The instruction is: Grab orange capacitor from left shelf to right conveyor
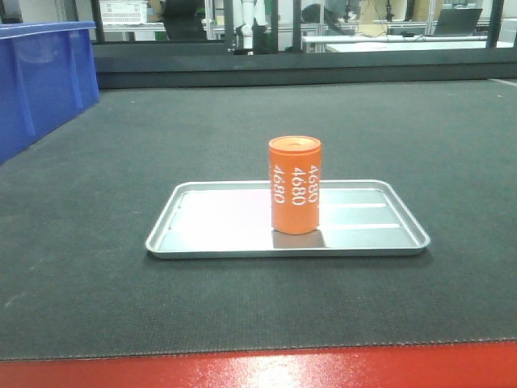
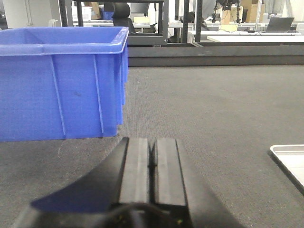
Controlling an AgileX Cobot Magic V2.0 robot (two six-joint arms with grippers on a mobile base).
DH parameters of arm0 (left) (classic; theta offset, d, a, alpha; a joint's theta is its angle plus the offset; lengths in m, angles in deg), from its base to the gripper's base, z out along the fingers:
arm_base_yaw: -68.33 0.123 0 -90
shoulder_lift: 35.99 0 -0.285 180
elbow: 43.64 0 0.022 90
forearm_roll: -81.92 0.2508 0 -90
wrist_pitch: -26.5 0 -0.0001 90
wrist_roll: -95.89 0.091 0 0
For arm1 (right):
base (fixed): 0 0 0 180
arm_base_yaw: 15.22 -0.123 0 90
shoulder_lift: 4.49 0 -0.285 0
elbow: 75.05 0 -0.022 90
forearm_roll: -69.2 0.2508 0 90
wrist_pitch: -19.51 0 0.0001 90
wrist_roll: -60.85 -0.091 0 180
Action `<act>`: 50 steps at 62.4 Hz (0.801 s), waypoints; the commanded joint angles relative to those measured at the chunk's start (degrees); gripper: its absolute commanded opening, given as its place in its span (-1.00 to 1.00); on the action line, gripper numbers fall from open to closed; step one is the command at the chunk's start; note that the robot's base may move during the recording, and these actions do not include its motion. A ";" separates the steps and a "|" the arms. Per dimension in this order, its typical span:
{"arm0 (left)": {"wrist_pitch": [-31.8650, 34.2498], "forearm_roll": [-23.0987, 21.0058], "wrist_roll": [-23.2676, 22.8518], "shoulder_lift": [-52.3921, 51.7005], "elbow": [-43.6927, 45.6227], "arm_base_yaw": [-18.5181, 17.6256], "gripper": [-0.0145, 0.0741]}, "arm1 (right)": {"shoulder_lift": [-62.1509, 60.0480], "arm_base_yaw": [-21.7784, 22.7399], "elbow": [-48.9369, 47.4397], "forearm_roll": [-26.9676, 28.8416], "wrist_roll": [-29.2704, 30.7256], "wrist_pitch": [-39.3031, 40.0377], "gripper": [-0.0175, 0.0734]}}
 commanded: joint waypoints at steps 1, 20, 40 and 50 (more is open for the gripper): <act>4.84 -0.31 0.00 0.58 0.45 -0.29 -0.91 | -1.26 -0.06 -0.38 0.00 0.48 7.22 -0.50; 4.84 -0.31 0.00 0.58 0.45 -0.29 -0.91 | -1.26 0.11 -0.38 -0.65 1.82 9.71 -0.50; 4.84 -0.31 0.00 0.58 0.45 -0.29 -0.91 | -1.26 0.23 -0.38 -0.65 2.63 9.82 -0.50; 4.84 -0.31 0.00 0.58 0.45 -0.29 -0.91 | -1.26 0.23 -0.38 -0.65 2.63 9.71 -0.50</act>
